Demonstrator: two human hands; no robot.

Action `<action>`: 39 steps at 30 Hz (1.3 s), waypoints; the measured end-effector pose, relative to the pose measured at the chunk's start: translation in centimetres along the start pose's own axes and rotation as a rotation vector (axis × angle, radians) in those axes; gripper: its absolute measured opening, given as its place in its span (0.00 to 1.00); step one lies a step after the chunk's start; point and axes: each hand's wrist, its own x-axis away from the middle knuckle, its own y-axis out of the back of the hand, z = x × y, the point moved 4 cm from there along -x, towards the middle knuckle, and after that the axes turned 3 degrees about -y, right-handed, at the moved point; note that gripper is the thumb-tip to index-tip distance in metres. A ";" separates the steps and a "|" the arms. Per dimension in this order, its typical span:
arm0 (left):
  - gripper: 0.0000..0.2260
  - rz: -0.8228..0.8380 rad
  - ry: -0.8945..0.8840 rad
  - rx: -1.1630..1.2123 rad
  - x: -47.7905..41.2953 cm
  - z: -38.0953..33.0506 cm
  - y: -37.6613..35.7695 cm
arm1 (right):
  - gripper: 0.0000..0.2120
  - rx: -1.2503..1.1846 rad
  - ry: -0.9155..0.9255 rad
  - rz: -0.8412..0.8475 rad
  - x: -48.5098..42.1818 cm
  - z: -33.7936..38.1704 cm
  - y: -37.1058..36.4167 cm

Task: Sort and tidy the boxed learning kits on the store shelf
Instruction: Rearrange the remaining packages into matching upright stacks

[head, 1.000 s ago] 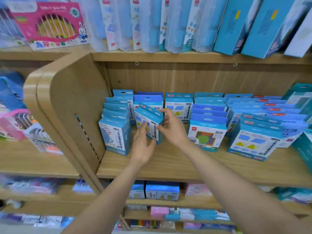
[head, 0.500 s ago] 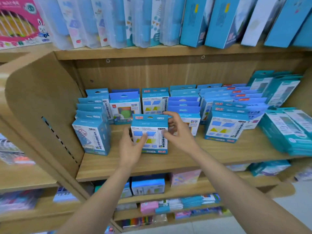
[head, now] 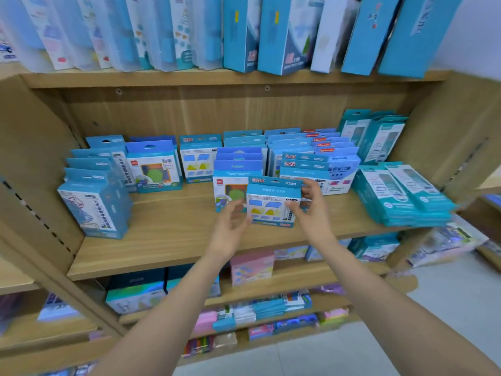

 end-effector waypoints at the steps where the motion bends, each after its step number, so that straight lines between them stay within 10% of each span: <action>1: 0.20 0.039 0.006 -0.010 0.0 -0.1 -0.7 | 0.21 0.001 -0.005 -0.024 -0.1 -0.2 0.6; 14: 0.19 -0.068 -0.103 -0.259 -2.4 0.1 -1.3 | 0.36 0.177 -0.034 -0.160 -0.6 -1.7 2.9; 24: 0.18 -0.401 -0.176 -0.287 -4.4 0.7 3.5 | 0.26 0.197 0.367 -0.255 -0.2 5.0 -0.7; 31: 0.36 -0.086 -0.118 -0.145 -7.7 2.0 5.0 | 0.42 0.402 0.111 0.207 -5.0 8.4 -8.3; 39: 0.44 0.152 -0.051 -0.054 -10.9 2.9 5.7 | 0.53 0.908 -0.048 0.287 -8.4 8.3 -11.0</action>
